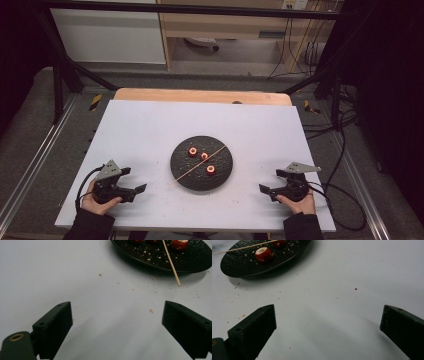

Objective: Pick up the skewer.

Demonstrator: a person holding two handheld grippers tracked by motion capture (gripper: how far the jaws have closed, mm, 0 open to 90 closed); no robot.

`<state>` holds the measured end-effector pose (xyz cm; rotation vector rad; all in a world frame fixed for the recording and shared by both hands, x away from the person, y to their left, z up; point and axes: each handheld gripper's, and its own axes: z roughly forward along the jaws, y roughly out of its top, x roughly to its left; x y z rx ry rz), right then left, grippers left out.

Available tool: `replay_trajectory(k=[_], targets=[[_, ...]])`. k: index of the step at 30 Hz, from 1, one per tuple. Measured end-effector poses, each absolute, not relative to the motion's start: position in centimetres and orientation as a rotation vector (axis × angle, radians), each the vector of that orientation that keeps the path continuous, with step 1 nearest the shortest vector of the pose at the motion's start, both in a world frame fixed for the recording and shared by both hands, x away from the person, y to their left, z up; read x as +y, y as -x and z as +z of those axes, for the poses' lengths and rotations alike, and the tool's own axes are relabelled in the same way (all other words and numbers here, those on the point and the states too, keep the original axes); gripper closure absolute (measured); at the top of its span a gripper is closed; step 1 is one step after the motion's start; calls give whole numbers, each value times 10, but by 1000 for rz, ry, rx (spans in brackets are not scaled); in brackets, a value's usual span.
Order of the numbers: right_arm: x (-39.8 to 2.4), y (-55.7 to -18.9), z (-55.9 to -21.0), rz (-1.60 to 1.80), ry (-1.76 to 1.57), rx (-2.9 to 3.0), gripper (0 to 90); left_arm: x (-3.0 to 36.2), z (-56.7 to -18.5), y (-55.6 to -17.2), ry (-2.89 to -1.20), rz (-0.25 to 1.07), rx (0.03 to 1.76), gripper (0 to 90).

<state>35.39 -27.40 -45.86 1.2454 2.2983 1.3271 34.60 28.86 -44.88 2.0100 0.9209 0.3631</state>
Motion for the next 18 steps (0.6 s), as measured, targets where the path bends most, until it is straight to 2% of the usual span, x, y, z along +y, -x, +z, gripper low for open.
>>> replay_trajectory(k=[18], targets=[[-272, -355, -455, 1321, -1249, 2298, 7, 278, -444, -346, -2027, 350, 909, 74]])
